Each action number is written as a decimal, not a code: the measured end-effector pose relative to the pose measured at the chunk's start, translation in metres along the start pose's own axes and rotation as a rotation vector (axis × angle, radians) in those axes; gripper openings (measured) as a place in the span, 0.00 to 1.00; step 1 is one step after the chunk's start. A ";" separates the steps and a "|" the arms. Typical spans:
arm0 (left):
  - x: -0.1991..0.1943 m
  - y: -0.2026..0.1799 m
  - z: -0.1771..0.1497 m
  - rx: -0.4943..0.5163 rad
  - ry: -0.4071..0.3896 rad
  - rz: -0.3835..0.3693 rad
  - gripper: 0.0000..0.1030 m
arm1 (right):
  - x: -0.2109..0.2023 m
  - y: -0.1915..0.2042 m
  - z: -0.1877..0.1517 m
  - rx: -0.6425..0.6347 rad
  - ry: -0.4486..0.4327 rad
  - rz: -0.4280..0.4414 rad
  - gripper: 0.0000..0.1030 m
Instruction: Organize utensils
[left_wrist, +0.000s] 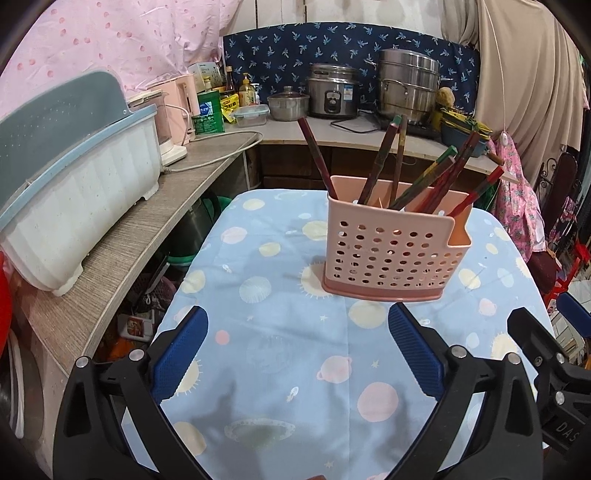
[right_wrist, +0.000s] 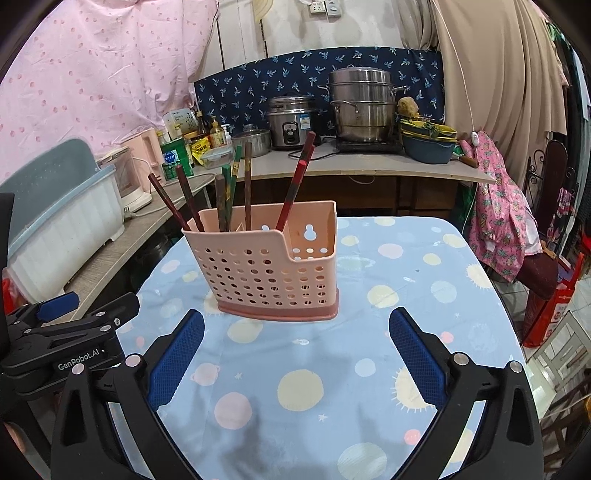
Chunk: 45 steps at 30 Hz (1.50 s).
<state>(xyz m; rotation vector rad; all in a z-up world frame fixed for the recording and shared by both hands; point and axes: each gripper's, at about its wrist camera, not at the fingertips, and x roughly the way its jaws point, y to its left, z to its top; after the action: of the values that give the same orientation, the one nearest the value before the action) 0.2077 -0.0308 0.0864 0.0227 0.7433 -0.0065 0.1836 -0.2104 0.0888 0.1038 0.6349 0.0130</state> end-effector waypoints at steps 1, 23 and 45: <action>0.001 -0.001 -0.001 -0.001 0.002 0.003 0.91 | 0.001 0.000 -0.001 0.000 0.003 0.000 0.94; 0.002 -0.003 -0.007 0.002 0.003 0.022 0.93 | 0.005 -0.002 -0.008 0.002 0.021 -0.021 0.94; 0.009 -0.006 -0.007 0.000 0.007 0.026 0.93 | 0.015 -0.002 -0.011 -0.001 0.035 -0.030 0.94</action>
<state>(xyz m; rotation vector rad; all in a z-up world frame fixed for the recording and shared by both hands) 0.2095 -0.0364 0.0751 0.0326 0.7496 0.0183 0.1888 -0.2111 0.0710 0.0929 0.6713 -0.0138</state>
